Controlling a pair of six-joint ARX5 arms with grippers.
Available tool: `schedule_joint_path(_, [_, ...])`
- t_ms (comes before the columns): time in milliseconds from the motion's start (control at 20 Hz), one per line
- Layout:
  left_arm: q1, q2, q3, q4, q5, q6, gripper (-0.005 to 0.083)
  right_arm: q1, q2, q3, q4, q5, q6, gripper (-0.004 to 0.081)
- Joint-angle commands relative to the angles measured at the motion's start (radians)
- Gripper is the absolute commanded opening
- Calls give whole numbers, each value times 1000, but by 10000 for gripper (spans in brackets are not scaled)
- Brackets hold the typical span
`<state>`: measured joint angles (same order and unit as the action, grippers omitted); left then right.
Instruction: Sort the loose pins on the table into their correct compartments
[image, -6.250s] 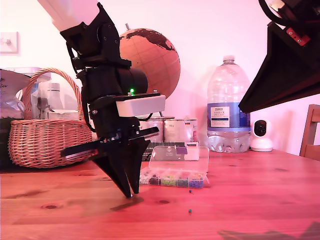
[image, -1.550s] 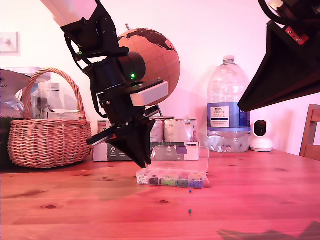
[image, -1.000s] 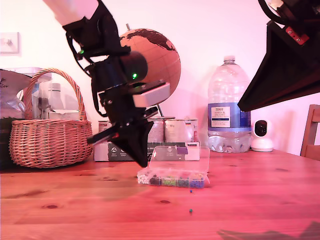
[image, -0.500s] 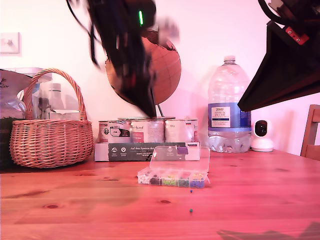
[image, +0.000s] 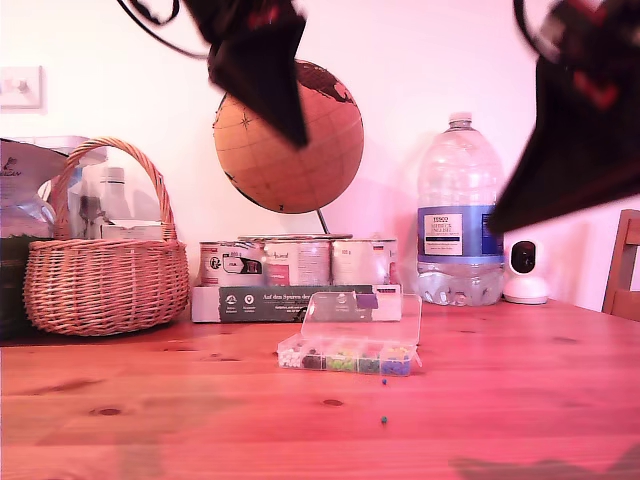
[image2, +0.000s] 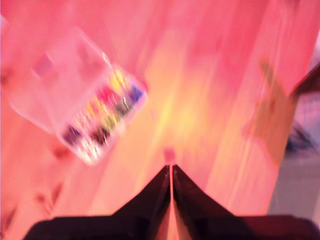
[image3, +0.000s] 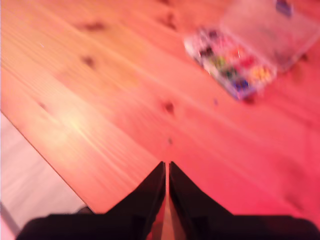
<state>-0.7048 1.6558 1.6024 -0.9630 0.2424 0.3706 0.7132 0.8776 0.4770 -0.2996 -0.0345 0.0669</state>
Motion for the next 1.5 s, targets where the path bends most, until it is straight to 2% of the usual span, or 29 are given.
schedule_joint_path(0, [-2, -49, 2, 25, 15, -36, -24, -29, 39, 15, 11, 3, 20, -12])
schedule_joint_path(150, [-2, -103, -46, 104, 38, -50, -24, -67, 74, 15, 58, -10, 66, -12])
schedule_joint_path(350, [-2, -211, -245, 291, 65, -72, -24, -115, 74, 39, 67, -19, 156, -13])
schedule_joint_path(550, [-2, -351, -531, 526, 72, -141, -24, -131, 76, 138, -58, -19, 169, -13])
schedule_joint_path(700, [-2, -448, -740, 721, 71, -179, -24, -131, 88, 250, -193, -19, 169, -13])
schedule_joint_path(900, [-5, -534, -943, 937, 72, -215, -24, -131, 202, 417, -402, -19, 174, -12])
schedule_joint_path(1000, [-15, -545, -1001, 982, 81, -218, -24, -131, 295, 496, -487, -20, 201, -12])
schedule_joint_path(1150, [-32, -545, -1059, 1023, 117, -214, -24, -131, 432, 587, -578, -80, 249, -12])
schedule_joint_path(1450, [-43, -545, -1124, 991, 144, -186, -24, -108, 643, 674, -574, -154, 347, 23])
